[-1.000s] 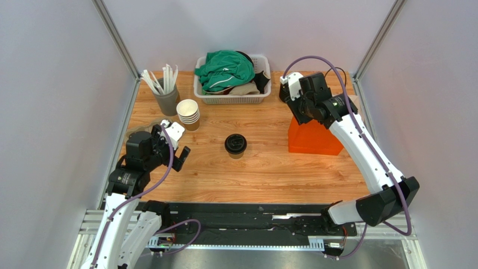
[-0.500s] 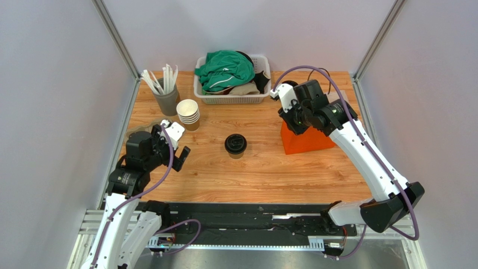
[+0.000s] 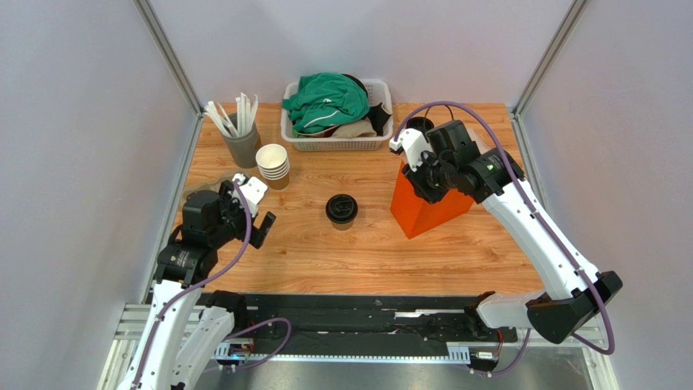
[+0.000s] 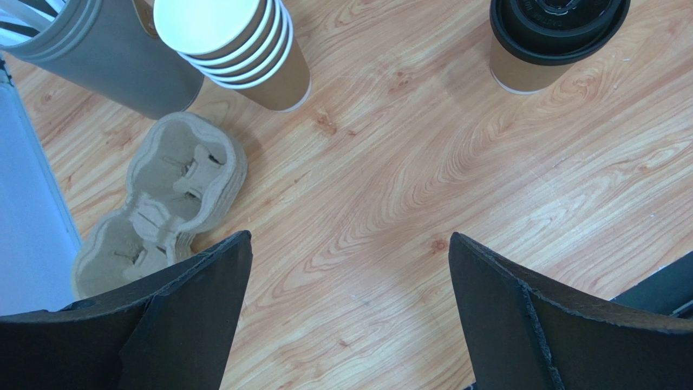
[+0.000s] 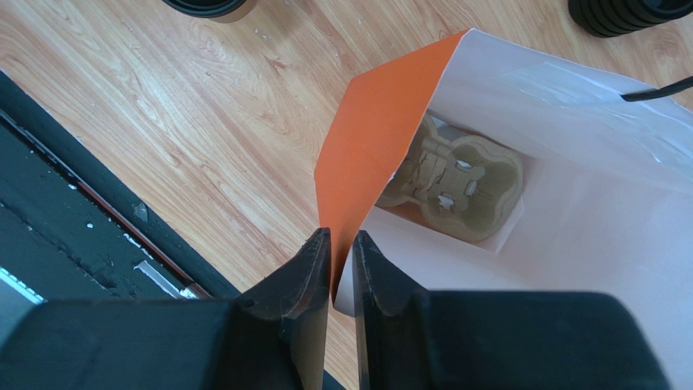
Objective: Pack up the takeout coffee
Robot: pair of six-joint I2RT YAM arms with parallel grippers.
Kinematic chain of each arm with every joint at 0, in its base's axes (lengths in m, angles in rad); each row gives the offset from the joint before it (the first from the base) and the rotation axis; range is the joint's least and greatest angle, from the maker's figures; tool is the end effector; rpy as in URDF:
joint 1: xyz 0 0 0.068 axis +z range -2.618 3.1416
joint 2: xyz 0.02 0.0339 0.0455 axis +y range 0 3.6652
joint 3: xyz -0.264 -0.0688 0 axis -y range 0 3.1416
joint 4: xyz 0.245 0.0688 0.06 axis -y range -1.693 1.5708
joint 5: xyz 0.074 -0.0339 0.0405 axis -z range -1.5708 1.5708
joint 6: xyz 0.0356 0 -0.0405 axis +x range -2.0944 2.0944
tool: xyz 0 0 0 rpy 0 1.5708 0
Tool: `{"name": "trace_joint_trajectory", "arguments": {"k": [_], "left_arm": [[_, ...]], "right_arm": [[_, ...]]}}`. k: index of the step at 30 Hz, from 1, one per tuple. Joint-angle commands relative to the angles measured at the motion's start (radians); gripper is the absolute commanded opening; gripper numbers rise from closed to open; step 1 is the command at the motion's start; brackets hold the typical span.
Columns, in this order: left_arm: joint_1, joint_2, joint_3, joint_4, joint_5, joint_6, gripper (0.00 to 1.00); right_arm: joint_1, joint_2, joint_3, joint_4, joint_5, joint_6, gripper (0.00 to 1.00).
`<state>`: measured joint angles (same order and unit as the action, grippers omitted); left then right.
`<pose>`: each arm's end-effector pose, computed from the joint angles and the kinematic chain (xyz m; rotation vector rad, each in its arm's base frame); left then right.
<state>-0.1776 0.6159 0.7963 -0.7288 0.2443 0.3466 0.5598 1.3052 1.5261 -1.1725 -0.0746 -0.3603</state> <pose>0.1239 -0.0310 0.3124 0.6838 1.9909 -0.1575 0.2021 0.1298 0.3913 -1.1491 2.2511 0.1743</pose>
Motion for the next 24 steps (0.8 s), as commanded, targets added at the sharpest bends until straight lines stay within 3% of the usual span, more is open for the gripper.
{"name": "trace_joint_trajectory", "arguments": {"k": [1, 2, 10, 16, 20, 24], "left_arm": [[0.007, -0.007, -0.006, 0.026, -0.004, 0.009, 0.99], [0.007, -0.005, -0.006, 0.028, -0.004, 0.009, 0.99], [0.007, -0.002, -0.006, 0.028, -0.005, 0.008, 0.99], [0.009, -0.002, -0.008, 0.032, -0.022, 0.005, 0.99], [0.012, -0.005, -0.006, 0.037, -0.034, 0.002, 0.99], [0.02, -0.004, -0.006, 0.037, -0.039, 0.0, 0.99]], "right_arm": [[0.012, -0.032, 0.032, -0.007, -0.06, -0.029, 0.25], [0.017, -0.037, 0.032, -0.006, -0.06, -0.032, 0.33], [0.035, -0.075, 0.187, 0.011, -0.074, -0.072, 0.49], [0.132, -0.032, 0.253, 0.004, -0.132, -0.071, 0.49], [0.234, 0.06, 0.241, 0.028, -0.129, -0.06, 0.49], [0.256, 0.181, 0.247, 0.066, -0.158, -0.014, 0.5]]}}
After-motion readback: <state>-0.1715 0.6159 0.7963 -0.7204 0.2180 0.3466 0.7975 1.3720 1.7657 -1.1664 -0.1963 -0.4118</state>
